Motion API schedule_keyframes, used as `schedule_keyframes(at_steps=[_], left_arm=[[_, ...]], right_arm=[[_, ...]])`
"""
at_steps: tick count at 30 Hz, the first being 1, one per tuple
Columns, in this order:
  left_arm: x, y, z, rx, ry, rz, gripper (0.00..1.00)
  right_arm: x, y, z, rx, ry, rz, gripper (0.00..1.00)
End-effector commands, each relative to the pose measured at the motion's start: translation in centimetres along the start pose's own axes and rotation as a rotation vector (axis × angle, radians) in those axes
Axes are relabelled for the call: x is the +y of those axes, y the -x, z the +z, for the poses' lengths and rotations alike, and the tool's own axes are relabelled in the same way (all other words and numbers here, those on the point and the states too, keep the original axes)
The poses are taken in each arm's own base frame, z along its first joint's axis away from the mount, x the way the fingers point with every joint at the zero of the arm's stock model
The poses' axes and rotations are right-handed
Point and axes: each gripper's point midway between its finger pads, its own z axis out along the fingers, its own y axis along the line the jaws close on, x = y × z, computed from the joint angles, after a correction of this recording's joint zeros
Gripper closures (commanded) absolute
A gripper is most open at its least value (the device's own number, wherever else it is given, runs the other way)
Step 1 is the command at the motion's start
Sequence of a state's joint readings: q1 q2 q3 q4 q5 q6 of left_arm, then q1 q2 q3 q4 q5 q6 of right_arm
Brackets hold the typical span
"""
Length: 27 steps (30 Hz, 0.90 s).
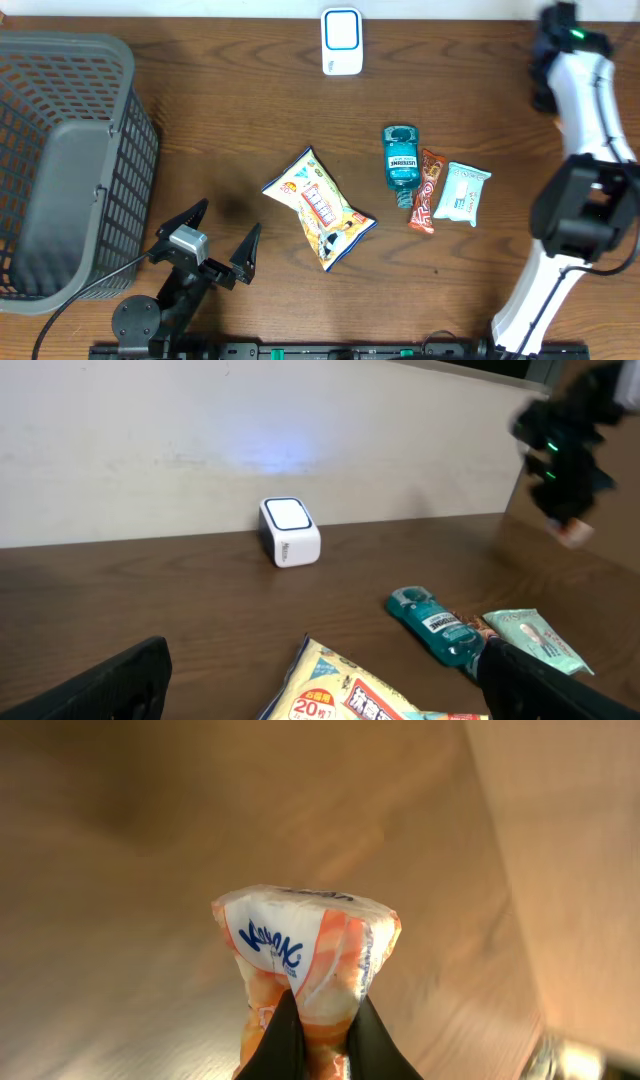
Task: Scan the item barcode
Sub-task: 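Swing the orange box right and drop it at the table edge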
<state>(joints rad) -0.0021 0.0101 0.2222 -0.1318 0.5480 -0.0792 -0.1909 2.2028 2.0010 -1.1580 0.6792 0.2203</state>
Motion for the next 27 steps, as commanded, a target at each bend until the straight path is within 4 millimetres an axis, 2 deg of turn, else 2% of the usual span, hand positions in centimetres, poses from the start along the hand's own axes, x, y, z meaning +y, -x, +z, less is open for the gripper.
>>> schedule_keyframes(at_steps=[1, 3, 6, 11, 12, 14, 15, 16, 18, 22, 23, 24, 26, 27], left_arm=[[-0.3, 0.2, -0.1, -0.006, -0.015, -0.001, 0.02], [-0.3, 0.2, -0.1, -0.006, -0.015, -0.001, 0.02], [-0.3, 0.2, -0.1, -0.006, -0.015, -0.001, 0.02], [-0.3, 0.2, -0.1, -0.006, -0.015, -0.001, 0.02], [-0.3, 0.2, -0.1, -0.006, -0.015, -0.001, 0.02], [-0.3, 0.2, -0.1, -0.006, -0.015, -0.001, 0.02], [-0.3, 0.2, -0.1, -0.006, -0.015, -0.001, 0.02], [-0.3, 0.2, -0.1, -0.006, -0.015, -0.001, 0.02], [-0.3, 0.2, -0.1, -0.006, -0.015, -0.001, 0.02], [-0.3, 0.2, -0.1, -0.006, -0.015, -0.001, 0.02], [-0.3, 0.2, -0.1, -0.006, -0.015, -0.001, 0.02], [-0.3, 0.2, -0.1, -0.006, -0.015, -0.001, 0.02], [-0.3, 0.2, -0.1, -0.006, -0.015, -0.001, 0.02], [-0.3, 0.2, -0.1, -0.006, -0.015, -0.001, 0.02]], right_arm=[[-6.5, -3.6, 6.0, 0.159, -0.099, 0.275, 0.99], [-7.3, -4.7, 7.4, 0.219, -0.048, 0.338, 0.99], [-7.0, -5.8, 8.8, 0.300, 0.105, 0.415, 0.99], [-7.9, -6.5, 10.0, 0.341, 0.152, 0.493, 0.98], [-7.7, -6.6, 10.1, 0.351, 0.180, 0.506, 0.92], [-7.1, -6.7, 10.0, 0.372, 0.245, 0.522, 0.53], [-7.1, -6.9, 10.1, 0.381, 0.252, 0.525, 0.21], [-7.3, -7.0, 10.0, 0.384, 0.250, 0.526, 0.01], [-7.6, -7.1, 9.7, 0.385, 0.252, 0.527, 0.01], [-8.0, -5.7, 7.3, 0.332, 0.322, 0.559, 0.01], [-8.4, -4.7, 5.4, 0.289, 0.370, 0.579, 0.01], [-8.5, -4.4, 4.6, 0.272, 0.390, 0.586, 0.01], [-9.2, -3.3, 1.8, 0.208, 0.444, 0.605, 0.01], [-9.9, -2.6, -0.5, 0.154, 0.479, 0.616, 0.01]])
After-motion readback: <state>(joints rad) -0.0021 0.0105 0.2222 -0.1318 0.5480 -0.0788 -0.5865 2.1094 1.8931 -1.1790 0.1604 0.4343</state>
